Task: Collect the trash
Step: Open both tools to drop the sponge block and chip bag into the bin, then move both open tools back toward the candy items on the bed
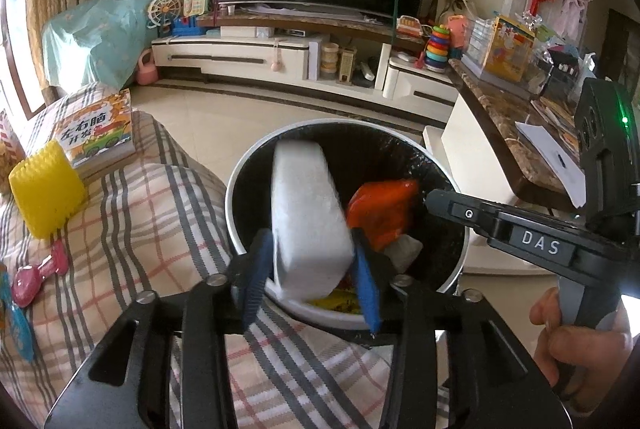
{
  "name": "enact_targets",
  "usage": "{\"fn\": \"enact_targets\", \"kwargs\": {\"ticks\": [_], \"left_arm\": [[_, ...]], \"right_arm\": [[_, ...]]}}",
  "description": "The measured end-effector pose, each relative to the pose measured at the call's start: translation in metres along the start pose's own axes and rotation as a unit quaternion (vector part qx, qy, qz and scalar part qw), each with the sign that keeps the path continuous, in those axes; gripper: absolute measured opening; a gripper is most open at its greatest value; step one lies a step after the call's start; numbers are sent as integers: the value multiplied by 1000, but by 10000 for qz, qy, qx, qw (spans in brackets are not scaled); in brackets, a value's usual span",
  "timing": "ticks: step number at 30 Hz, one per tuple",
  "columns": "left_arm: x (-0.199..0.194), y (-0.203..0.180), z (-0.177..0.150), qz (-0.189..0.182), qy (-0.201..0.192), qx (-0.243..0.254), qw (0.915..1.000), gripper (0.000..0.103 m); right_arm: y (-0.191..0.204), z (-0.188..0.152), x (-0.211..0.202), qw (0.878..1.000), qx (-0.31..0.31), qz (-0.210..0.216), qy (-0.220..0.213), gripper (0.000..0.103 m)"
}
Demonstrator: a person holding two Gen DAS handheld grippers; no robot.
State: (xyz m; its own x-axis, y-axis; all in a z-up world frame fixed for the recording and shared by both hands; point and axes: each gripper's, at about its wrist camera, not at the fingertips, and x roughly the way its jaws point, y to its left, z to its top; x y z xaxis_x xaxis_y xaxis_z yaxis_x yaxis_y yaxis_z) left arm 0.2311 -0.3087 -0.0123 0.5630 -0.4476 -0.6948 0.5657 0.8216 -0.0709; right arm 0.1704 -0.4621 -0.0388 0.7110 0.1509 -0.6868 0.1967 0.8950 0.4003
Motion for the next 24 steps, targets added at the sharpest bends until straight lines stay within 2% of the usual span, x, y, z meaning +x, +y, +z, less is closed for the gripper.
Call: {"fn": "enact_targets", "kwargs": {"ticks": [1, 3, 7, 9, 15, 24], "left_arm": [[-1, 1, 0, 17, -15, -12, 10000, 52], [-6, 3, -2, 38, -84, -40, 9999, 56], [-15, 10, -9, 73, -124, -119, 9998, 60], [-21, 16, -17, 100, -141, -207, 9996, 63], [-38, 40, -41, 258, -121, -503, 9983, 65], [-71, 91, -83, 646, -133, -1079, 9920, 65]], "right_arm": [[0, 0, -1, 10000, 23, -2, -9, 28], [0, 0, -4, 10000, 57, 3, -70, 45], [3, -2, -13, 9998, 70, 23, -197, 53], [7, -4, -16, 9996, 59, 52, -266, 66], [29, -15, -19, 9993, -141, 116, -338, 75], [71, -44, -6, 9982, -446, 396, -86, 78]]}}
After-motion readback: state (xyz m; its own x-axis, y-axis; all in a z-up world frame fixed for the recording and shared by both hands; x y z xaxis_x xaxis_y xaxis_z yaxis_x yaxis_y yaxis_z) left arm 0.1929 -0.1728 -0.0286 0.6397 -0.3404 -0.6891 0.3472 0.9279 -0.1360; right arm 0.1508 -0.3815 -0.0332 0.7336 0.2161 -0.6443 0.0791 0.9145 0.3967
